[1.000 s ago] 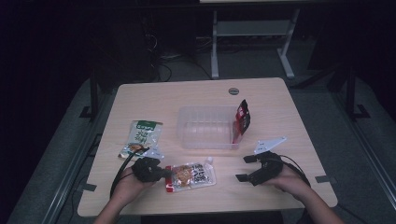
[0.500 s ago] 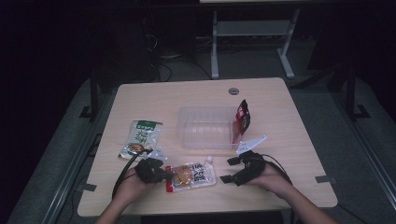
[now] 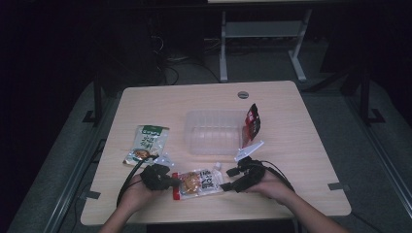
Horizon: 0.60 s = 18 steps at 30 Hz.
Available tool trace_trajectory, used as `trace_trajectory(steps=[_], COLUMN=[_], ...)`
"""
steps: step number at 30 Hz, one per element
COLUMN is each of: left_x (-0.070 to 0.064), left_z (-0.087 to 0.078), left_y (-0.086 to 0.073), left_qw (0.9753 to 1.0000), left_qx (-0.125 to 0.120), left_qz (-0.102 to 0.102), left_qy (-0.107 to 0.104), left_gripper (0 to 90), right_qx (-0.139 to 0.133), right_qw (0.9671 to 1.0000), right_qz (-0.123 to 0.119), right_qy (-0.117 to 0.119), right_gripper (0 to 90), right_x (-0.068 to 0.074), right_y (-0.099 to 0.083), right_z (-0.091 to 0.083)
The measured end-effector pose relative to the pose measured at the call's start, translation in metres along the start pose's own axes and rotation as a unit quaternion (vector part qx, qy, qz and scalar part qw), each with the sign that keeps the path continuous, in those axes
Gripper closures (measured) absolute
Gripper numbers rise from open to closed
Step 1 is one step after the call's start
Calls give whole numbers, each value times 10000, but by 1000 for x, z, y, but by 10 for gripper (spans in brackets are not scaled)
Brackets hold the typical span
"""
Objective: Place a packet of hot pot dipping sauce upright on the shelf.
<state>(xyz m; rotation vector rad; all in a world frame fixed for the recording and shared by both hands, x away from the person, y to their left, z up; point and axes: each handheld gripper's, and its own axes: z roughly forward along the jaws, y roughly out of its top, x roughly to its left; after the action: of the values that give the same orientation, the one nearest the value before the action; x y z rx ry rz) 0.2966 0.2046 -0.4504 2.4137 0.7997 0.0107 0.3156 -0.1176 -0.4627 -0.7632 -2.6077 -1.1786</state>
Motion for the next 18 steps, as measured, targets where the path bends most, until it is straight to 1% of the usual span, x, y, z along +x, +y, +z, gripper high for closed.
trace_trajectory(steps=[4, 6, 9, 12, 15, 18], left_x=[0, 0, 0, 0, 0, 0], left_z=[0, 0, 0, 0, 0, 0], left_y=[0, 0, 0, 0, -1, -1], left_qw=[10000, 10000, 10000, 10000, 10000, 10000], left_qx=[8, 5, -10, -4, -11, -13], left_qz=[0, -3, -2, 10, -2, -6], left_qy=[8, 5, 8, 16, 7, 8], left_gripper=[898, 898, 898, 898, 898, 898], right_qx=[21, 39, 52, 161, 157, 129], right_qw=[10000, 10000, 9999, 9998, 9998, 9997], right_qz=[-7, -34, -66, -132, -144, -120], right_qy=[60, 49, 87, 60, 61, 151], right_gripper=[365, 378, 395, 411, 423, 447], right_x=[0, -1, -1, 0, 1, 1], right_y=[-1, 0, 2, 2, 4, 5], right_z=[1, 2, 6, 10, 12, 15])
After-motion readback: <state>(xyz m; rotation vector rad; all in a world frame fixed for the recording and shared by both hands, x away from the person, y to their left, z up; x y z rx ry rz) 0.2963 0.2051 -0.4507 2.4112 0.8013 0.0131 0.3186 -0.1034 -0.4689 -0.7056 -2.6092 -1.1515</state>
